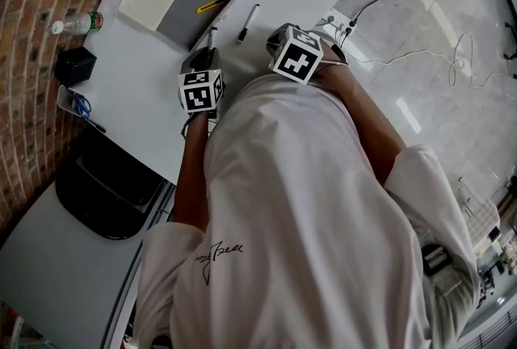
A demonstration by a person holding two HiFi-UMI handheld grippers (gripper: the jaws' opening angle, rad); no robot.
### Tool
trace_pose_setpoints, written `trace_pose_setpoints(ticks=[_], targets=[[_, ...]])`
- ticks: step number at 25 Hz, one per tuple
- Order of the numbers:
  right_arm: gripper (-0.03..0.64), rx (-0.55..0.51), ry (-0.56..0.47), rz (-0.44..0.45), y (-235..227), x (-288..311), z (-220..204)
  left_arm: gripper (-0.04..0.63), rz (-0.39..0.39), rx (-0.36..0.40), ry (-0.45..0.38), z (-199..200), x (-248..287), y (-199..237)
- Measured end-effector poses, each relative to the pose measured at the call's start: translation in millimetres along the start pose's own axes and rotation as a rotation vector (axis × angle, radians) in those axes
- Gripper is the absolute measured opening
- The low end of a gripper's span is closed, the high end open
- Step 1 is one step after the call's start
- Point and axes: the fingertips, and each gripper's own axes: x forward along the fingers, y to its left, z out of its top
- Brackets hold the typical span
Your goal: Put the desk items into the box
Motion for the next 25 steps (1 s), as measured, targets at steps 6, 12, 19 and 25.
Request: trace_pose_setpoints(ticks=[6, 12, 19, 25], targets=[[0.04, 0.003, -0.002, -0.005, 0.2, -0.4, -1.1, 0.066, -0.016, -0.008, 0.005, -2.9, -2.3, -3.0], [0.04, 0.006, -0.004, -0.002, 1.4, -0.6, -2.2, 0.066, -0.06, -0.014, 0.022, -5.6, -6.9, -10.0], [0.04, 0.012, -0.007, 0.008, 1.1, 0.0, -1.9, 0.066, -0.088, -0.026, 0.018, -6.0, -16.0, -16.8], [0.04, 0.011, -0.001, 0.019, 1.6, 0.6, -3.7, 0.066, -0.09, -0.026, -0.012, 5.3, -24.2, -18.6]])
